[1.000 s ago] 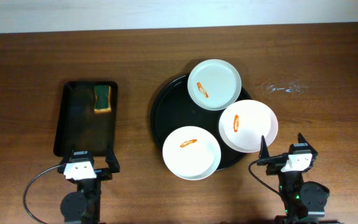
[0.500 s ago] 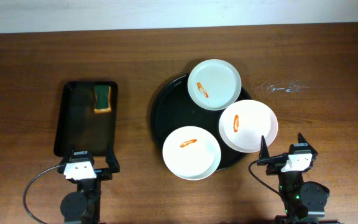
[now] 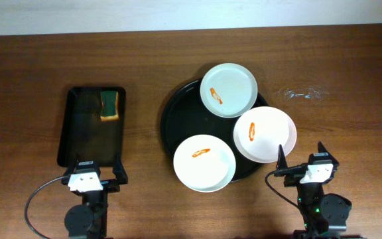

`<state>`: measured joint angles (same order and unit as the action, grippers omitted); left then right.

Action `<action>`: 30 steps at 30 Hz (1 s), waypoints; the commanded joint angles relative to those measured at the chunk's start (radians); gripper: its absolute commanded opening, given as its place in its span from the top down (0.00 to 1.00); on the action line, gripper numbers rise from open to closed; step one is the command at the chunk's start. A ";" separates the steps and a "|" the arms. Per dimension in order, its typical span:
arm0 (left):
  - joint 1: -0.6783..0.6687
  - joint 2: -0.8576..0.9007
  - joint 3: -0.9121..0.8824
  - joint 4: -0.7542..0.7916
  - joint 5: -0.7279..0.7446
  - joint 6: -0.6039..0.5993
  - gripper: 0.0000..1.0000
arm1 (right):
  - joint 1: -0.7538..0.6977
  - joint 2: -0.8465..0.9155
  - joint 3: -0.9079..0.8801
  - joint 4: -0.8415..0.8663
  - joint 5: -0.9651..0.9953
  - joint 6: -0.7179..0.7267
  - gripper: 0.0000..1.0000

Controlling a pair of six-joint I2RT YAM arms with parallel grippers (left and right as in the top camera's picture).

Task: Clean dirty plates on tray and stack at the side
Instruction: 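Move the left gripper to the sponge and the right gripper to the right plate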

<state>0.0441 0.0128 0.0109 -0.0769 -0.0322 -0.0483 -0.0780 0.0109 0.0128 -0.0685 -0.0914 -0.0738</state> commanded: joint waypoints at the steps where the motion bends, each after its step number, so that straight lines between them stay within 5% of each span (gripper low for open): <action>1: -0.003 -0.006 -0.002 -0.007 0.018 0.012 0.01 | -0.006 -0.006 -0.007 -0.003 -0.002 0.010 0.01; 18: -0.003 -0.006 -0.002 0.002 0.019 0.012 0.01 | -0.006 -0.006 -0.007 -0.002 -0.010 0.011 0.01; 22: -0.003 -0.006 0.012 0.131 0.123 0.011 0.01 | -0.006 -0.006 -0.002 0.010 -0.070 0.055 0.01; 30: -0.002 0.113 0.422 -0.095 0.175 0.064 0.01 | -0.006 0.077 0.243 -0.118 -0.071 0.169 0.01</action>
<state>0.0441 0.0399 0.2024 -0.1131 0.1051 -0.0402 -0.0780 0.0319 0.0990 -0.1528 -0.1455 0.0521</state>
